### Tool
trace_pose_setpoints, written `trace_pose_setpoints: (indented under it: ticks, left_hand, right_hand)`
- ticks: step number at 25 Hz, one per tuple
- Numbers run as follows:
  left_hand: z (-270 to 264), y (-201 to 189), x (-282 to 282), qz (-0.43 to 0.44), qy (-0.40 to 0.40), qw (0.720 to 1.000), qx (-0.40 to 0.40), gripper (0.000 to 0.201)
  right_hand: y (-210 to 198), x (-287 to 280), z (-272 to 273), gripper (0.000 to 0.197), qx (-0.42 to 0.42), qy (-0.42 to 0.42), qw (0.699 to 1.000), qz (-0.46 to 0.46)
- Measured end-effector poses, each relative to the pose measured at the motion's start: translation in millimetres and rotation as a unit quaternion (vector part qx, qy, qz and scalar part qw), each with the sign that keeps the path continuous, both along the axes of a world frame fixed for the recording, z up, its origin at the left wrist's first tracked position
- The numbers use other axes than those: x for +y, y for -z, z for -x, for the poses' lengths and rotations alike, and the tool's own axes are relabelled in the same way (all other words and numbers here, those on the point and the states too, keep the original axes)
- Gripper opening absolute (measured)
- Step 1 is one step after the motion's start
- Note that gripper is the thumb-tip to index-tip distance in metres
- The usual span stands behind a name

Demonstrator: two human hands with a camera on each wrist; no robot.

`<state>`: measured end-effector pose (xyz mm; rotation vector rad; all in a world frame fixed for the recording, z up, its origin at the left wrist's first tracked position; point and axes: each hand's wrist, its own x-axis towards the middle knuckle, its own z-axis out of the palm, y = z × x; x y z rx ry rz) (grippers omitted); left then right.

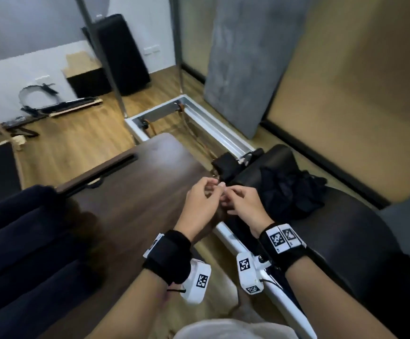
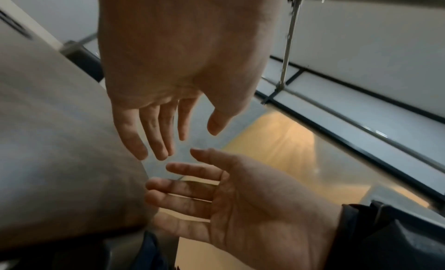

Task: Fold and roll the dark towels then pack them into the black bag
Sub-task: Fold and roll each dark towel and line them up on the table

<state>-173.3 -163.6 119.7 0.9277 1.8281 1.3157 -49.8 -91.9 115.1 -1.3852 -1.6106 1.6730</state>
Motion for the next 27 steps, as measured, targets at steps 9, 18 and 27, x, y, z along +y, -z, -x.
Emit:
trace_pose_setpoints:
  ticks: [9, 18, 27]
  left_hand:
    - [-114.7, 70.6, 183.1, 0.127, 0.098, 0.986, -0.036, 0.018]
    - [-141.8, 117.5, 257.5, 0.218, 0.047, 0.97, -0.093, 0.024]
    - [-136.3, 119.5, 263.1, 0.227, 0.025, 0.971, -0.074, 0.022]
  right_hand:
    - [102.7, 170.4, -154.0, 0.019, -0.094, 0.108, 0.983, 0.114]
    - [202.6, 269.9, -182.9, 0.036, -0.152, 0.023, 0.954, 0.258]
    - [189.8, 285.7, -182.7, 0.021, 0.06, 0.171, 0.964, 0.194]
